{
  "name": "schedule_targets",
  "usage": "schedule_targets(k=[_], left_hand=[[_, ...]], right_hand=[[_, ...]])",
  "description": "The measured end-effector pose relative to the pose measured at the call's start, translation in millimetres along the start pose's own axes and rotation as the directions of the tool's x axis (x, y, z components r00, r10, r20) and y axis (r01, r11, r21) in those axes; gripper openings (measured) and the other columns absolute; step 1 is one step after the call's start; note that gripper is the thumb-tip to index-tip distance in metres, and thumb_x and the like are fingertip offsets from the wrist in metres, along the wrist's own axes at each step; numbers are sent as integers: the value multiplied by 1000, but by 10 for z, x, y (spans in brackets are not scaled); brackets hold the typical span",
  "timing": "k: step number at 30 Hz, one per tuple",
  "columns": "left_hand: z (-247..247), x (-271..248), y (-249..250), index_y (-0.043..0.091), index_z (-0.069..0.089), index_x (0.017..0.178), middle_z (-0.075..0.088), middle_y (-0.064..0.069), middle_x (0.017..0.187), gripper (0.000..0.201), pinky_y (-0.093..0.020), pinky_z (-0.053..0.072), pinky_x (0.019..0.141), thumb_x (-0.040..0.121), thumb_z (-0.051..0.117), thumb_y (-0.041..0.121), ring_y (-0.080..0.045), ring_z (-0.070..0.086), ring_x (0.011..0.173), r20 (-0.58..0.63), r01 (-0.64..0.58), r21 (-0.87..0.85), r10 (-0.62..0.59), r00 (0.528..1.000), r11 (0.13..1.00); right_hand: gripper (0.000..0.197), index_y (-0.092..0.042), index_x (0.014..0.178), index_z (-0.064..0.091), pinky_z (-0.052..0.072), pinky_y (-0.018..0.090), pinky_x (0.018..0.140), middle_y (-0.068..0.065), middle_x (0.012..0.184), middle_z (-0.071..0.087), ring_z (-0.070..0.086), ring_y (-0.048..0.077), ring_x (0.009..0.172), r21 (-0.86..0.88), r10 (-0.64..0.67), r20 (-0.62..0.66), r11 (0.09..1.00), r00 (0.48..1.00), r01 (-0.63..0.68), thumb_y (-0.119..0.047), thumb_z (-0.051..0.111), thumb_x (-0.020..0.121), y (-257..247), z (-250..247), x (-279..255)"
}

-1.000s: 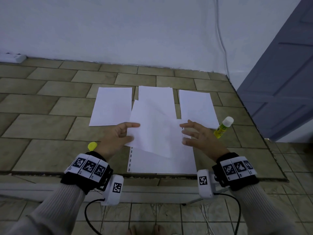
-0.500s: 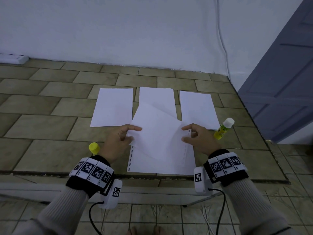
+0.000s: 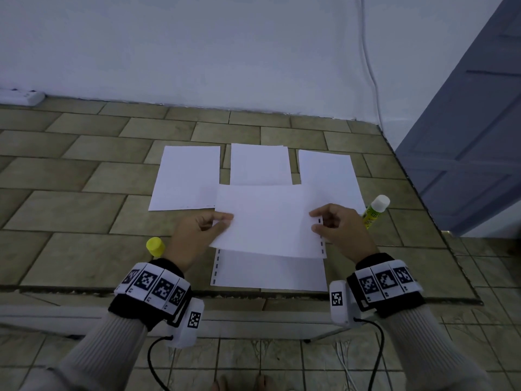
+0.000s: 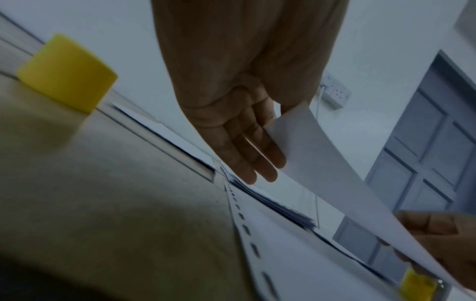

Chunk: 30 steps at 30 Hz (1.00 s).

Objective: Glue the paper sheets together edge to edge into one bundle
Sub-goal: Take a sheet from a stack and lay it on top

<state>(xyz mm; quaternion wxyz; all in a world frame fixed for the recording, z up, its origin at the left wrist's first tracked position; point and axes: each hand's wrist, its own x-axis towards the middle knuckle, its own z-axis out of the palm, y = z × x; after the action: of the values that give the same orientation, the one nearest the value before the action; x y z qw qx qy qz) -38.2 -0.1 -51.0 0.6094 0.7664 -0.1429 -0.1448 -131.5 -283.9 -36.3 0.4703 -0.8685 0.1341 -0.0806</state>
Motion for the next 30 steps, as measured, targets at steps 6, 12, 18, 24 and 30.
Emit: schedule_targets(k=[6, 12, 18, 24, 30], left_hand=[[-45, -14, -136, 35, 70, 88, 62, 6, 68, 16, -29, 49, 70, 86, 72, 19, -12, 59, 69, 73, 4, 236, -21, 997, 972], [-11, -55, -135, 29, 69, 90, 38, 15, 45, 17, -10, 31, 49, 85, 74, 14, -2, 40, 48, 124, -33, 355, -12, 992, 934], [2, -81, -116, 32, 66, 91, 42, 10, 59, 19, -12, 33, 49, 85, 73, 15, -4, 43, 52, 144, -63, 492, -10, 990, 868], [-10, -102, -104, 34, 65, 89, 45, 10, 61, 20, -14, 33, 51, 84, 75, 17, -6, 43, 56, 140, -68, 519, -6, 990, 852], [-33, -128, -92, 29, 68, 88, 43, 13, 55, 19, -11, 36, 52, 81, 77, 14, 0, 47, 52, 136, -62, 496, -8, 991, 866]], right_hand=[[29, -15, 102, 68, 48, 9, 65, 5, 86, 65, 58, 12, 72, -98, 49, 79, 994, 996, -41, -3, 76, 76, 60, -18, -167], [34, -17, 106, 65, 45, 5, 64, -7, 90, 61, 56, 2, 75, -225, 115, 109, 970, 987, -88, -4, 76, 76, 124, 67, -266], [36, -14, 109, 65, 46, 16, 75, 0, 98, 62, 57, 13, 84, -288, 115, 102, 954, 988, -81, -2, 75, 76, 188, 112, -317], [35, -16, 107, 65, 48, 18, 75, -1, 96, 62, 58, 13, 83, -264, 105, 112, 962, 988, -72, -3, 74, 76, 210, 98, -336], [35, -18, 105, 65, 46, 9, 67, -3, 92, 60, 55, 6, 78, -224, 110, 141, 972, 984, -77, -2, 75, 75, 207, 78, -341]])
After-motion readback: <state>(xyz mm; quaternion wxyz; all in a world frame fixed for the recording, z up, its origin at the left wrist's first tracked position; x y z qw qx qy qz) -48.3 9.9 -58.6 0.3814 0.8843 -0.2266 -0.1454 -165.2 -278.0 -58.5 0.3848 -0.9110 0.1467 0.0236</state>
